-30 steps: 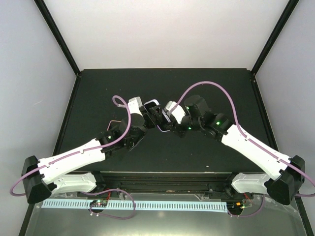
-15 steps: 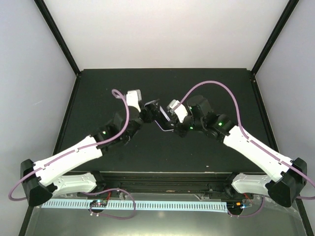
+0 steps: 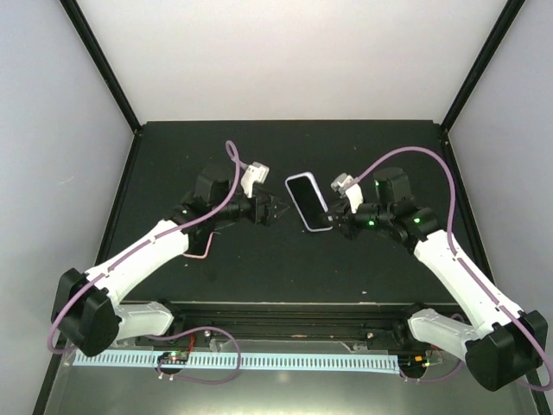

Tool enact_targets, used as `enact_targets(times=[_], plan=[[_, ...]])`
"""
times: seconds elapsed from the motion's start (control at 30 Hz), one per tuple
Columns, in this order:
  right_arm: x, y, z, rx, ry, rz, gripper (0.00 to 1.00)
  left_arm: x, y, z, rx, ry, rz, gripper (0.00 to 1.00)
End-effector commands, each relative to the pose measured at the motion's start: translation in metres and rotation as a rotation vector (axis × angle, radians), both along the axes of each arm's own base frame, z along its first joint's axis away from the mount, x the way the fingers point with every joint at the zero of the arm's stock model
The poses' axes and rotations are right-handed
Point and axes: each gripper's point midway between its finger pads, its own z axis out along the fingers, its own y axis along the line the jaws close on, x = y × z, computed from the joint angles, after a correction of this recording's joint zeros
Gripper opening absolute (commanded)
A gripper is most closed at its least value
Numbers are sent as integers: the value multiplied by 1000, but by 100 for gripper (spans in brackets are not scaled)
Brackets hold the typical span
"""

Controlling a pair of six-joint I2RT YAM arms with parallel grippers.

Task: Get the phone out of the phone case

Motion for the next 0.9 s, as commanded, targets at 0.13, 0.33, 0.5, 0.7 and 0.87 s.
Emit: enact_targets(times=[0.13,0.33,0.5,0.7,0.87], plan=[[-53,24,16,214,14,325,1,-36,-16,38,-230,-158,-224,88],[-71,29,21,325,92,420,1,-44,-19,44,-368,-176,-255,67],[-71,30,24,361,121,424,1,-54,-20,58,-431,-216,-263,52],[-64,31,21,386,150,396,1,-65,-18,67,-474,-250,-266,49],[-61,31,24,399,154,400,1,-68,-21,57,-470,-229,-267,42]])
